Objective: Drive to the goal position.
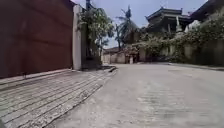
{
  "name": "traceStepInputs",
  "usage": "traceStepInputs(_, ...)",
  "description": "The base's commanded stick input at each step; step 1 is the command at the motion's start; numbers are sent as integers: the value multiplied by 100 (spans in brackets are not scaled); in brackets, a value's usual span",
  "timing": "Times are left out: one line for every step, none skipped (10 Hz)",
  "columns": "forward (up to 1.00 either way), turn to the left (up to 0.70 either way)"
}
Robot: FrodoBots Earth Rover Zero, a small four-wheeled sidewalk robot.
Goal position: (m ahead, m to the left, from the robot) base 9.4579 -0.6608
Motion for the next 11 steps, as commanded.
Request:
traceStepInputs(100,-40)
traceStepInputs(100,-40)
traceStepInputs(100,-40)
traceStepInputs(100,-40)
traceStepInputs(100,-40)
traceStepInputs(100,-40)
traceStepInputs(100,-40)
traceStepInputs(100,-22)
traceStepInputs(100,0)
traceStepInputs(100,0)
traceStepInputs(100,0)
